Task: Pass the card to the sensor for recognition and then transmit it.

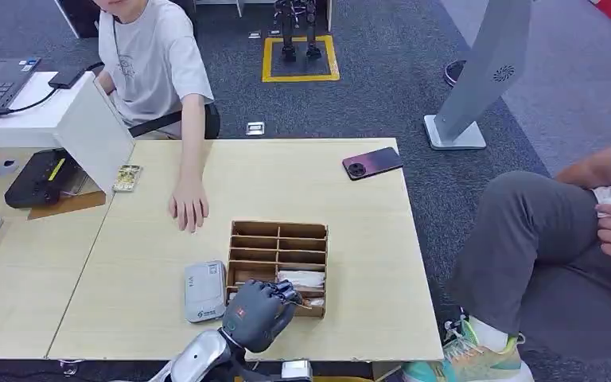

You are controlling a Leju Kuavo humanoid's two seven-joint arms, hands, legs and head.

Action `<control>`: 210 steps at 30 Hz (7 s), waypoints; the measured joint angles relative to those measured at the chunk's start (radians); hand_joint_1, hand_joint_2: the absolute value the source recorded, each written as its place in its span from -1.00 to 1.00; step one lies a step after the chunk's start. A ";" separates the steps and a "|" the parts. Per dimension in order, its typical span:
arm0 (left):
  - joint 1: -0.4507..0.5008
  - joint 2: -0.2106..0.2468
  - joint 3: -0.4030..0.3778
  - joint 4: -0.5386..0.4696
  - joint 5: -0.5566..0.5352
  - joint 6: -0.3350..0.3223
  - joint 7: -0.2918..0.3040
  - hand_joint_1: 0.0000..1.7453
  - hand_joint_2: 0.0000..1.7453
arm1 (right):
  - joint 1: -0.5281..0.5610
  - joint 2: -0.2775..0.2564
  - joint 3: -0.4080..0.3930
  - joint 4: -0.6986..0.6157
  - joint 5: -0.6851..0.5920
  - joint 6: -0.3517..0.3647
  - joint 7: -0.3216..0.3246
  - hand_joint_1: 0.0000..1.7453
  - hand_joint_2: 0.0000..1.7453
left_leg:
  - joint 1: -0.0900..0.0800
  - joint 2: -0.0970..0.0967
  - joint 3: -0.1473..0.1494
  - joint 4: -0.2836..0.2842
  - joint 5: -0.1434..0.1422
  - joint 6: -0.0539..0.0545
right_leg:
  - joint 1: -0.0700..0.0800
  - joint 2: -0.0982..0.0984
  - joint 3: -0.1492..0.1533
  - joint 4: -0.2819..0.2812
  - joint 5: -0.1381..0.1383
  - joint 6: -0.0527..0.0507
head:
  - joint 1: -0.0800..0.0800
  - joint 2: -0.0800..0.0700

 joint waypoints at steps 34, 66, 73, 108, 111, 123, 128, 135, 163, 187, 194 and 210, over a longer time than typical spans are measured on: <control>0.011 0.032 0.050 -0.141 0.235 -0.032 -0.130 1.00 1.00 | 0.002 0.000 0.003 0.000 -0.002 -0.010 -0.006 -1.00 1.00 | 0.000 0.000 0.000 0.000 0.000 0.000 | 0.000 0.000 0.000 0.000 0.000 0.000 | 0.000 0.000; 0.029 0.112 0.153 -0.358 0.272 -0.026 -0.173 -1.00 1.00 | 0.003 0.000 0.003 0.000 -0.006 -0.013 -0.010 -1.00 1.00 | 0.000 0.000 0.000 0.000 0.000 0.000 | 0.000 -0.001 0.000 0.000 0.000 0.000 | 0.000 0.000; 0.024 0.107 0.153 -0.326 -0.011 0.029 -0.028 -1.00 1.00 | 0.003 0.000 0.003 0.000 -0.008 -0.013 -0.007 -1.00 1.00 | 0.000 0.000 0.001 0.000 0.000 0.000 | 0.000 0.000 0.000 0.000 0.000 0.000 | 0.000 0.000; -0.018 0.034 0.122 -0.198 -0.132 0.047 0.075 -1.00 1.00 | 0.004 0.001 0.003 0.000 -0.018 -0.013 0.002 -1.00 1.00 | 0.000 0.000 0.001 0.000 0.000 0.000 | 0.000 0.000 0.000 0.000 0.000 0.000 | 0.000 0.000; -0.019 0.029 0.110 -0.198 -0.133 0.045 0.075 -1.00 1.00 | 0.004 0.001 0.003 0.000 -0.018 -0.013 0.002 -1.00 1.00 | 0.000 0.000 0.001 0.000 0.000 0.000 | 0.000 0.000 0.000 0.000 0.000 0.000 | 0.000 0.000; -0.032 -0.011 0.078 -0.124 -0.185 0.054 0.107 -1.00 1.00 | 0.004 0.001 0.003 0.000 -0.016 -0.011 0.002 -1.00 1.00 | 0.000 0.000 0.001 0.000 0.000 0.000 | 0.000 0.000 0.000 0.000 0.000 0.000 | 0.000 0.000; -0.035 -0.022 0.077 -0.099 -0.175 0.058 0.108 -1.00 1.00 | 0.004 0.001 0.003 0.000 -0.016 -0.011 0.002 -1.00 1.00 | 0.000 0.000 0.001 0.000 0.000 0.000 | 0.000 0.000 0.000 0.000 0.000 0.000 | 0.000 0.000; -0.041 -0.038 0.077 -0.060 -0.169 0.061 0.111 -1.00 1.00 | 0.004 0.001 0.003 0.000 -0.015 -0.010 0.002 -1.00 1.00 | 0.000 0.000 0.001 0.000 0.000 0.000 | 0.000 0.000 0.000 0.000 0.000 0.000 | 0.000 0.000; -0.065 -0.093 0.077 0.062 -0.106 0.118 0.096 -1.00 1.00 | 0.002 0.001 0.012 -0.001 -0.005 -0.009 0.003 -1.00 1.00 | 0.000 0.000 0.001 0.000 0.000 0.000 | 0.000 0.000 0.000 0.000 0.000 0.000 | 0.000 0.000; -0.077 -0.092 0.078 0.078 -0.114 0.109 0.099 1.00 1.00 | 0.001 0.001 0.014 -0.001 -0.006 -0.009 0.003 -1.00 1.00 | 0.000 0.000 0.001 0.000 0.000 0.000 | 0.000 0.000 0.001 0.000 0.000 0.000 | 0.000 0.000; -0.077 -0.089 0.078 0.078 -0.093 0.108 0.085 1.00 1.00 | 0.001 0.001 0.015 -0.001 -0.006 -0.010 0.003 -1.00 1.00 | 0.000 0.000 0.001 0.000 0.000 0.000 | 0.000 0.000 0.001 0.000 0.000 0.000 | 0.000 0.000; -0.082 -0.087 0.078 0.078 -0.097 0.099 0.084 1.00 1.00 | 0.001 0.001 0.019 -0.001 -0.006 -0.012 0.003 -1.00 1.00 | 0.000 0.000 0.001 0.000 0.000 0.000 | 0.000 0.000 0.002 0.000 0.000 0.000 | 0.000 0.000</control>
